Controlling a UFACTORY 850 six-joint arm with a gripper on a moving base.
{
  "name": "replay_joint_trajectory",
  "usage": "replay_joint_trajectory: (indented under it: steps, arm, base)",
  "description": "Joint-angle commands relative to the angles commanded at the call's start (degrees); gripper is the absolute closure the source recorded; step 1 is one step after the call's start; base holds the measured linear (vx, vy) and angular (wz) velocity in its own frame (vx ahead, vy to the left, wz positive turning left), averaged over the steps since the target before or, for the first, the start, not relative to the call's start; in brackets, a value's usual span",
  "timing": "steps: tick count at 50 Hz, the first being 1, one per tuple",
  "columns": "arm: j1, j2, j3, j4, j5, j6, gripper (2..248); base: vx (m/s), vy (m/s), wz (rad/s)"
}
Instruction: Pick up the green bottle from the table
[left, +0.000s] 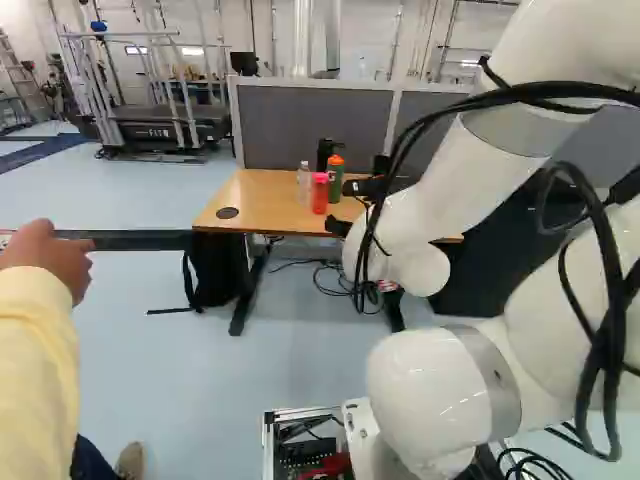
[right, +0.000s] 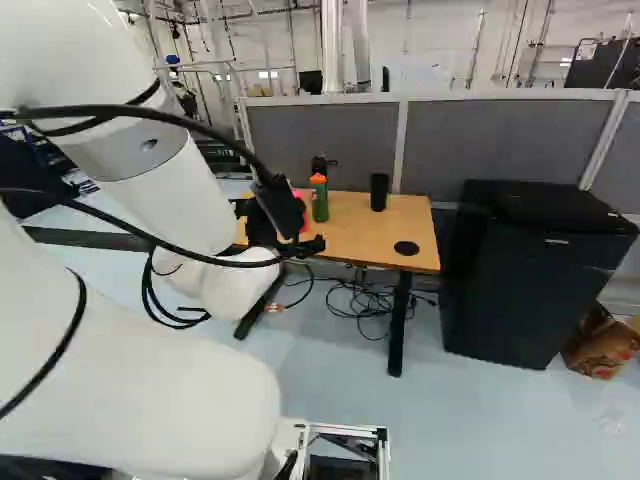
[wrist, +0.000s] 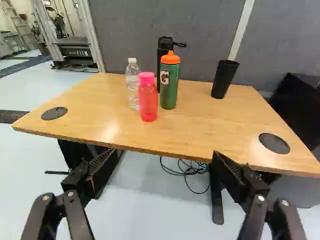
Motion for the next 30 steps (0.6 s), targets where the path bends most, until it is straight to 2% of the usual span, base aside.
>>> replay_joint_trajectory:
  steps: [30]
  arm:
    - [0.00, 0.00, 0.00, 0.00, 0.00, 0.00, 3]
  base:
    - [0.001, 0.001, 0.007]
